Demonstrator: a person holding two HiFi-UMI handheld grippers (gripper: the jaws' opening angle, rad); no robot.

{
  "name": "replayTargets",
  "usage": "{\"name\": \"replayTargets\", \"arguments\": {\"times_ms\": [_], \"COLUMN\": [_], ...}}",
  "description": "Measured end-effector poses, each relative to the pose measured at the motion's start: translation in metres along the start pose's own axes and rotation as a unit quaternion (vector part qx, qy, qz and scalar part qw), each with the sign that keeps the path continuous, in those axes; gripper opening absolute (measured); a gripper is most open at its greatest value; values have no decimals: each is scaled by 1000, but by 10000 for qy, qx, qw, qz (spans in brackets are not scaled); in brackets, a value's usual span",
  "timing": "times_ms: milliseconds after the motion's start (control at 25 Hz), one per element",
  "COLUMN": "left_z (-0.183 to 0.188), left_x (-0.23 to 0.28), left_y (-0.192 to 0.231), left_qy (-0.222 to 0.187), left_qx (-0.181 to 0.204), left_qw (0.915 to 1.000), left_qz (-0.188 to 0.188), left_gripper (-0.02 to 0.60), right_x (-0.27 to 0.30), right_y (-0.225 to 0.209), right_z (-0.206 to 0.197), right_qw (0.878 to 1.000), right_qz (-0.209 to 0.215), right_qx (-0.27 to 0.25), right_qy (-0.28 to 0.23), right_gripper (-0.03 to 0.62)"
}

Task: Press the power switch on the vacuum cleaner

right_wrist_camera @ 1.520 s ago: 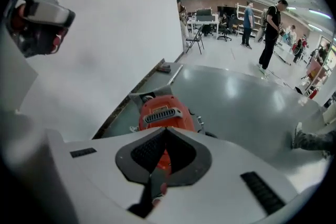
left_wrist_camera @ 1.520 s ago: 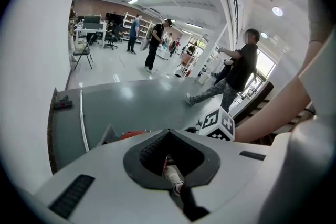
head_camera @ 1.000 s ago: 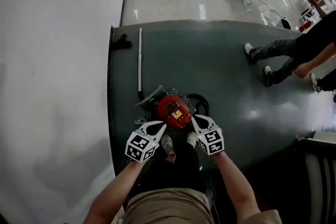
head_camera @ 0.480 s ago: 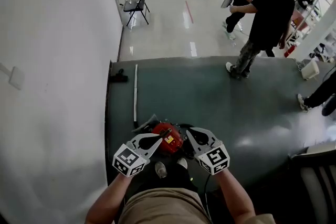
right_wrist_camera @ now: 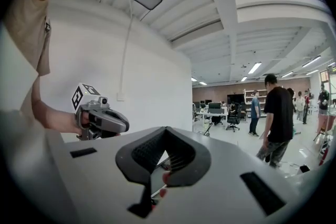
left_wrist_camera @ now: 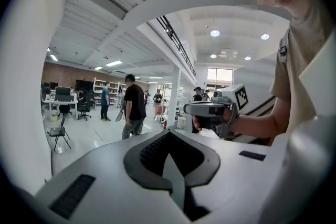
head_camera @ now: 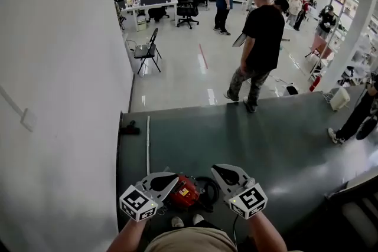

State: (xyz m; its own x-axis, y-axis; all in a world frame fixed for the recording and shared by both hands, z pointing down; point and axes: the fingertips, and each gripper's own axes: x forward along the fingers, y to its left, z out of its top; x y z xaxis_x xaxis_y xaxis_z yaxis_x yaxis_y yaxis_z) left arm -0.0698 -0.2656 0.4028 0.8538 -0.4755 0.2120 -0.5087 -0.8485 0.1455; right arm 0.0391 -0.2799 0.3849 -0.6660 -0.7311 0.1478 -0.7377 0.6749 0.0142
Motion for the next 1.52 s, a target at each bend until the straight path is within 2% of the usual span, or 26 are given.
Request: {"name": "replayTargets", "arguments": {"times_ms": [160,280,400,560,840,1000,1200,1520], "left_z": [36,39,25,-6,-69,-93,-108,-131], "left_x": [-9,-19,-27,-41,-62,-56,-36,8], "left_y": [7,19,34,51,66,63,53,17], "left_qy": [-289,-300,-232,-118,230,477,572,662], "left_qx": [37,125,73,-184,-537,-626,-733,-923], "left_qw": [9989,9967,9939,9883,9763,9737,9746,9838], "left_qz": [371,748,1076,1510,2085,2137,2037,1385], "left_gripper": [3,3,3,3,3,3,3,3], "right_x": [-41,-74,-104,-137,-152,-148,-141,-102], "right_y": [-47,-83,-120,-153,-168,-162,-151,-94], "right_z": [13,5,-12,-39,-97,-117,-132,-143], "right_qw": [9988,9960,9917,9851,9801,9803,9805,9884], "right_qz": [-466,-893,-1284,-1692,-1800,-1706,-1662,-1112], "right_qx": [-111,-80,7,31,153,247,92,198], "right_qy": [-62,-30,68,316,828,961,1045,1016], "right_gripper": [8,8,8,8,8,9,9,9]}}
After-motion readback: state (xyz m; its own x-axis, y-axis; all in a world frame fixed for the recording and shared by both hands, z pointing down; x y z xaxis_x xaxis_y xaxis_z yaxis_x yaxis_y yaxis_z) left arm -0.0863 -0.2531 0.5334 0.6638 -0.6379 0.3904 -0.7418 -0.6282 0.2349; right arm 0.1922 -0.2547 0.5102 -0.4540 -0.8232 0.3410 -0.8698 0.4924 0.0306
